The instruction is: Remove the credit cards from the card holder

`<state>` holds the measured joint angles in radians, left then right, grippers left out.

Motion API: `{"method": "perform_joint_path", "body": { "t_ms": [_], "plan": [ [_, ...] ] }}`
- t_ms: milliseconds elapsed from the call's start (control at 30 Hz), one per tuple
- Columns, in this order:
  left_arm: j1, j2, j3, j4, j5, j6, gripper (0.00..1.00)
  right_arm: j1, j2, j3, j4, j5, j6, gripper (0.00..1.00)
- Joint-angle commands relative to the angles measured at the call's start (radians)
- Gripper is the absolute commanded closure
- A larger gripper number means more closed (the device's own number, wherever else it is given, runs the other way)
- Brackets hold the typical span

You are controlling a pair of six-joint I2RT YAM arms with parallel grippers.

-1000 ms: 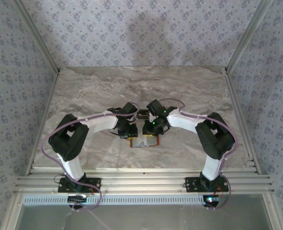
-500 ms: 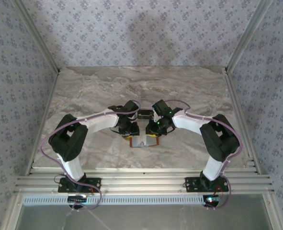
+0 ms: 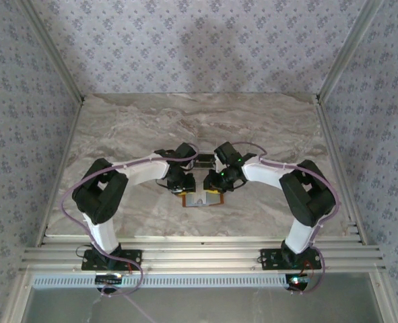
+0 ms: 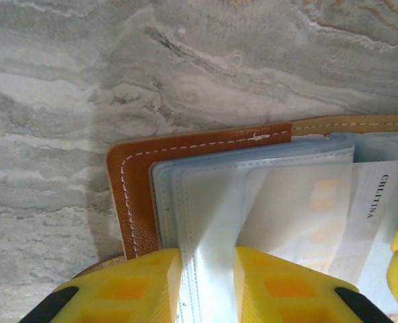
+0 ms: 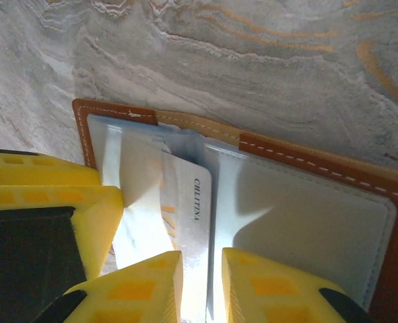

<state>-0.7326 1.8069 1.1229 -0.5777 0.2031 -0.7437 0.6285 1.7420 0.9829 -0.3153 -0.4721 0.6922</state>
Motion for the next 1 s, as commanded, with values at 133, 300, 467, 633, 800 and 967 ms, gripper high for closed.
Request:
{"method": "perform_joint_path", "body": {
  "t_ms": [133,300,467,633,800,967],
  "plan": [
    [-0.008,0.032,-0.039,-0.022,-0.015,-0.005,0.74,-0.005,0.034,-0.024,0.056,-0.05,0.032,0.76],
    [-0.008,0.031,-0.04,-0.018,-0.014,-0.008,0.74,-0.006,0.044,-0.037,0.098,-0.085,0.046,0.76],
    [-0.008,0.034,-0.043,-0.016,-0.011,-0.009,0.75,-0.014,0.048,-0.063,0.158,-0.12,0.075,0.78],
    [-0.008,0.04,-0.04,-0.016,-0.005,-0.004,0.76,-0.025,0.058,-0.093,0.222,-0.146,0.095,0.78],
    [-0.009,0.04,-0.042,-0.016,-0.005,-0.002,0.77,-0.035,0.073,-0.12,0.281,-0.176,0.114,0.78],
    [-0.01,0.034,-0.044,-0.012,-0.007,-0.004,0.77,-0.04,0.069,-0.135,0.295,-0.176,0.12,0.83]
  ]
}}
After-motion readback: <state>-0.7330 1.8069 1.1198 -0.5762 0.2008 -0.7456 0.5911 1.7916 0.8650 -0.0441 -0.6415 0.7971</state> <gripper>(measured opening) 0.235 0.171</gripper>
